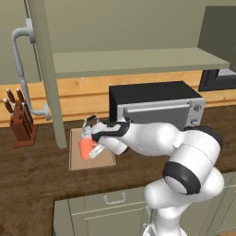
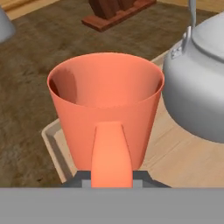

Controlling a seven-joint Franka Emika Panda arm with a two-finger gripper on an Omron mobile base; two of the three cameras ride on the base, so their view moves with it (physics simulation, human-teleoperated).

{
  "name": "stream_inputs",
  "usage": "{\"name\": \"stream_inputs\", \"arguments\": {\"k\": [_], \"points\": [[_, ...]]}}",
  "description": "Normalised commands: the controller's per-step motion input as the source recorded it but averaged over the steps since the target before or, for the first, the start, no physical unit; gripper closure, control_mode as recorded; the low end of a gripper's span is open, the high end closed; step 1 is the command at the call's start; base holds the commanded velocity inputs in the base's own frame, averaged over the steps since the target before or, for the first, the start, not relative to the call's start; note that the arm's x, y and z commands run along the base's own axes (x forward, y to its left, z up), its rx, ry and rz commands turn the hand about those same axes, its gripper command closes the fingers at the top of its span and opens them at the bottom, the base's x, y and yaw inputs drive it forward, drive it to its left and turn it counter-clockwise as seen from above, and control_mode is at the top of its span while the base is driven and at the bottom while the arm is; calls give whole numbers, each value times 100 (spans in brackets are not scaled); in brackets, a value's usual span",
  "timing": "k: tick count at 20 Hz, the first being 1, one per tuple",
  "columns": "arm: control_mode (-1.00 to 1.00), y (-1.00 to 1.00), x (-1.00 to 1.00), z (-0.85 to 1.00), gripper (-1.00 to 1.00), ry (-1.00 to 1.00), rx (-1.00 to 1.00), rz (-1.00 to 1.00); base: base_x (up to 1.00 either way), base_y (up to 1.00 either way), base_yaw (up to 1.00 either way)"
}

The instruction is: Pick the kettle from the counter and place it on the tray. Then pick the mug from the cabinet and place it on the tray. Then close the cabinet doors.

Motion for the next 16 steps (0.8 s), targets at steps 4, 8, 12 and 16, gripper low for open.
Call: {"name": "stream_inputs", "arguments": {"k": [4,8,12,16], "points": [[-100,27,13,-46,100,-4,0,0,0,0,0],[-100,18,20,-44,100,-3,0,0,0,0,0],[-100,1,23,-37,100,-3,0,0,0,0,0],[-100,0,2,-4,100,0,1,0,0,0,0]]}}
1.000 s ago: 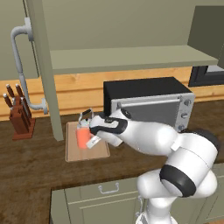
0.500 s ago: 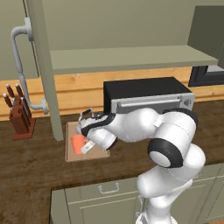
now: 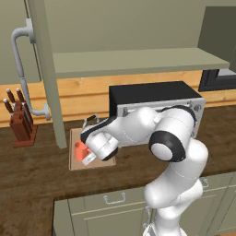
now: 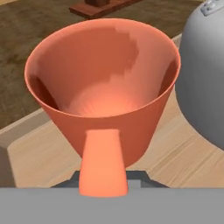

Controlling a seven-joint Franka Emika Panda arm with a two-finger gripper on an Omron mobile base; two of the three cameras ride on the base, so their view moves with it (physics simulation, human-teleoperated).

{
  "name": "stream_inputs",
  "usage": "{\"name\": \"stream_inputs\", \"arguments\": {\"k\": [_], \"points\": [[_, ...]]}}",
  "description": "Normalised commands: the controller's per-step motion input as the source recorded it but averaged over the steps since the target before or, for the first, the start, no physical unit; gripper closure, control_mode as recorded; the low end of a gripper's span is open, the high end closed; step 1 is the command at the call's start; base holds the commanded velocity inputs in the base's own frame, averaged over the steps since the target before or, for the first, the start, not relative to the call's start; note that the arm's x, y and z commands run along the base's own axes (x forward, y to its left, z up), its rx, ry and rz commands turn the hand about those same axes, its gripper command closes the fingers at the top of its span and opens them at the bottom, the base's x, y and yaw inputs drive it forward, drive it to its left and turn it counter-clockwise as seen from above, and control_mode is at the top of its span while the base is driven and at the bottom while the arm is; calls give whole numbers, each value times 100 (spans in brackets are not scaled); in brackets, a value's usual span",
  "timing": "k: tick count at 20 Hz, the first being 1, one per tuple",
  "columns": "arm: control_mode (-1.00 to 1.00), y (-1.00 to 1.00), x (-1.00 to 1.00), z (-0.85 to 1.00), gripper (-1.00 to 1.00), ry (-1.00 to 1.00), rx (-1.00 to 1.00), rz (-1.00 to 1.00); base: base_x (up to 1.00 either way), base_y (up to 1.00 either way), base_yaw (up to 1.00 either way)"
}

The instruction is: Pick the kettle from the counter and place it on the tray. Then pick the mug from the cabinet and place it on the tray. Then close the cabinet doors.

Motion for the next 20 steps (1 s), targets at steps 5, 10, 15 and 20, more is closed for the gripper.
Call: {"name": "stream_inputs", "arguments": {"k": [5,10,15,20], "points": [[-100,-16,0,13,-100,5,5,0,0,0,0],[-100,-35,0,33,-100,9,5,0,0,0,0],[-100,-7,-3,82,-100,3,2,0,0,0,0],[-100,-8,-46,100,-100,32,0,-7,0,0,0]]}}
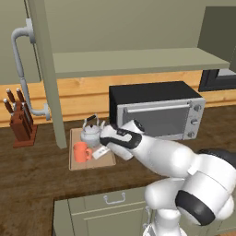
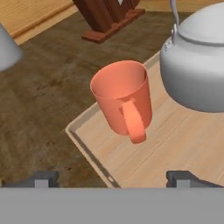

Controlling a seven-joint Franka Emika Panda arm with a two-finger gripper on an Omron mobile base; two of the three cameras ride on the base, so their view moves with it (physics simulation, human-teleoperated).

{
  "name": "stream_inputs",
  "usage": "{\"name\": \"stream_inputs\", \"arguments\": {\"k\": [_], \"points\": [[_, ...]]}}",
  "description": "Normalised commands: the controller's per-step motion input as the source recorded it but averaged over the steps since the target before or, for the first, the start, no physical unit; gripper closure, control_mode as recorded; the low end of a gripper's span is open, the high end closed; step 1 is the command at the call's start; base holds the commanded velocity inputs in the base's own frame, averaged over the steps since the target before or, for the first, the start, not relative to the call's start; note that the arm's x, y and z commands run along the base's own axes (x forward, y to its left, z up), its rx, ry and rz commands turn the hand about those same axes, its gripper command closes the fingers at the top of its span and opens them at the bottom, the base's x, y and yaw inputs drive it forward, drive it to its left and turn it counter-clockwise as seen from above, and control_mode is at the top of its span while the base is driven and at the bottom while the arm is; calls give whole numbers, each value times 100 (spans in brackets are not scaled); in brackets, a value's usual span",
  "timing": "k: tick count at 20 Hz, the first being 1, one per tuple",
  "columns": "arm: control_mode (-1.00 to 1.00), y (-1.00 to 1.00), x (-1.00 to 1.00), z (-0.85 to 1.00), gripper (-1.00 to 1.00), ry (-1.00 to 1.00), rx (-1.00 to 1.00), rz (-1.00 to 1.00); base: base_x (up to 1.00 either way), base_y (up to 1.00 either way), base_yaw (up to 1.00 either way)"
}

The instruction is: Pick the kettle from the counter and place it on the tray. Then pick the mug from the cabinet and place it on the tray. Then close the cabinet doors.

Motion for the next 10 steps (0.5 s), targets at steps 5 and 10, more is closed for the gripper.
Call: {"name": "stream_inputs", "arguments": {"k": [5,10], "points": [[-100,-12,-26,94,-100,53,-1,-16,0,0,0],[-100,0,0,1,-100,7,-1,-1,0,0,0]]}}
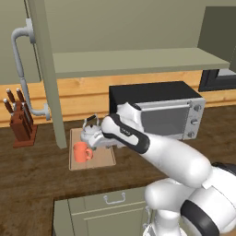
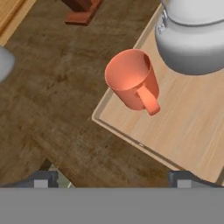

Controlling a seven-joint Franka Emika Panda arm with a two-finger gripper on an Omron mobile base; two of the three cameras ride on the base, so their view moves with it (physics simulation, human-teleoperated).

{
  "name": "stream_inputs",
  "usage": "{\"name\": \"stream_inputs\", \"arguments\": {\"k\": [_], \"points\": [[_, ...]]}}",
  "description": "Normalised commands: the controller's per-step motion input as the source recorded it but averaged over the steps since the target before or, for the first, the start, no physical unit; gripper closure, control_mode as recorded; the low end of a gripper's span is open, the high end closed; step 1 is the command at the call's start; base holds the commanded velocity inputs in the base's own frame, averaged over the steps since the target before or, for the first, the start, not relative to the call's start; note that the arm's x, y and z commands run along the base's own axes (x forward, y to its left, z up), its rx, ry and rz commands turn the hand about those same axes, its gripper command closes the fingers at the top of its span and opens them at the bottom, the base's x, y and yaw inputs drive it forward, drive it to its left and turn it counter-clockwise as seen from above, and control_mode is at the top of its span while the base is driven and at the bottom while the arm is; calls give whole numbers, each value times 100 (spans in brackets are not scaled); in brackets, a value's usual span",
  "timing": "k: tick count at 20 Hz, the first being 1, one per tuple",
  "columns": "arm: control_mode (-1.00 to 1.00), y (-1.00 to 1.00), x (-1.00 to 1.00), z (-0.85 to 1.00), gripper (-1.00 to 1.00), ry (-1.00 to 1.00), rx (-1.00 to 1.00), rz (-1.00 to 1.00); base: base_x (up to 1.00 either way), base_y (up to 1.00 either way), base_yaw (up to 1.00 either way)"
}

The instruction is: Pick the kettle from the counter and place it on the tray. Then pick the mug from the cabinet and place it on the tray. Then close the cabinet doors.

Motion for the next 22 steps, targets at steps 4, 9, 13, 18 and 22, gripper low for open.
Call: {"name": "stream_inputs", "arguments": {"k": [4,9,13,18,22], "points": [[-100,0,-17,0,-100,0,0,0,0,0,0],[-100,3,-70,8,-100,-16,0,0,0,0,0],[-100,29,-54,54,-100,-4,-4,0,0,0,0],[-100,26,-30,13,100,-1,-7,0,0,0,0],[-100,6,-36,10,100,-10,0,0,0,0,0]]}}
